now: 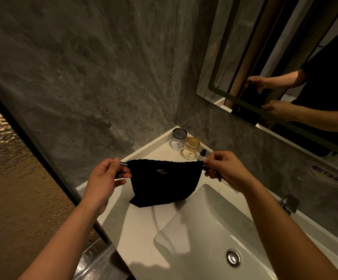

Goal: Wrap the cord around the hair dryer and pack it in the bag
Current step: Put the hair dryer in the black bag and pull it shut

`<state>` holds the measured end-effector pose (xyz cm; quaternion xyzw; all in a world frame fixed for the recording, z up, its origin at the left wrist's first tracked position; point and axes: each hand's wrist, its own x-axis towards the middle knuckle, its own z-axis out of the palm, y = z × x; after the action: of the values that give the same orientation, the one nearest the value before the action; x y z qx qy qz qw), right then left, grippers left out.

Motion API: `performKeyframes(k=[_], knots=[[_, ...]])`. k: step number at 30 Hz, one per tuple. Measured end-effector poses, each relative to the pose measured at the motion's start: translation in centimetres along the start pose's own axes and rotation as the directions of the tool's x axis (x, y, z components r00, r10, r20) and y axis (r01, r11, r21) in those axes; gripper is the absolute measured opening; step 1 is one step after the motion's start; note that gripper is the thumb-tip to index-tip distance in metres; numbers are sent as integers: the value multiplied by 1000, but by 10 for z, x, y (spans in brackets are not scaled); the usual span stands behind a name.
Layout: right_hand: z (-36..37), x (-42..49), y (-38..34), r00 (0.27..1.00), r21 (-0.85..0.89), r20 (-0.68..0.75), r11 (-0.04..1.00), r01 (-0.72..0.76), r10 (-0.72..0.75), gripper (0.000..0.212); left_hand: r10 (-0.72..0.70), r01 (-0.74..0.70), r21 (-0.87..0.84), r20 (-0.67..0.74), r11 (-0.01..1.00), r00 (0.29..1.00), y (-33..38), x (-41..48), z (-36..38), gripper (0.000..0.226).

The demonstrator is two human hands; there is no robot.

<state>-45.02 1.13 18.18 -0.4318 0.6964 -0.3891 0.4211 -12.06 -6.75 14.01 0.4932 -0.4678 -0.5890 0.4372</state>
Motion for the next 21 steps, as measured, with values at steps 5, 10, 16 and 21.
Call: performKeyframes(k=[5, 10, 16, 21], knots=[[-14, -5, -9, 995, -157, 40, 983, 93, -87, 9, 11, -11, -2, -7, 1000, 1000, 1, 2, -1, 26], [-23, -4, -13, 989, -516, 73, 843, 149, -130, 17, 12, -12, 3, -8, 1000, 1000, 2, 7, -3, 26], [-41, -2, -4, 990, -585, -65, 808, 65, -126, 13, 42, -42, 10, -43, 999, 998, 6, 7, -8, 26], [-66, -3, 12, 910, -291, -408, 956, -49, -77, 12, 82, -80, 17, -119, 997, 990, 8, 7, -16, 26]])
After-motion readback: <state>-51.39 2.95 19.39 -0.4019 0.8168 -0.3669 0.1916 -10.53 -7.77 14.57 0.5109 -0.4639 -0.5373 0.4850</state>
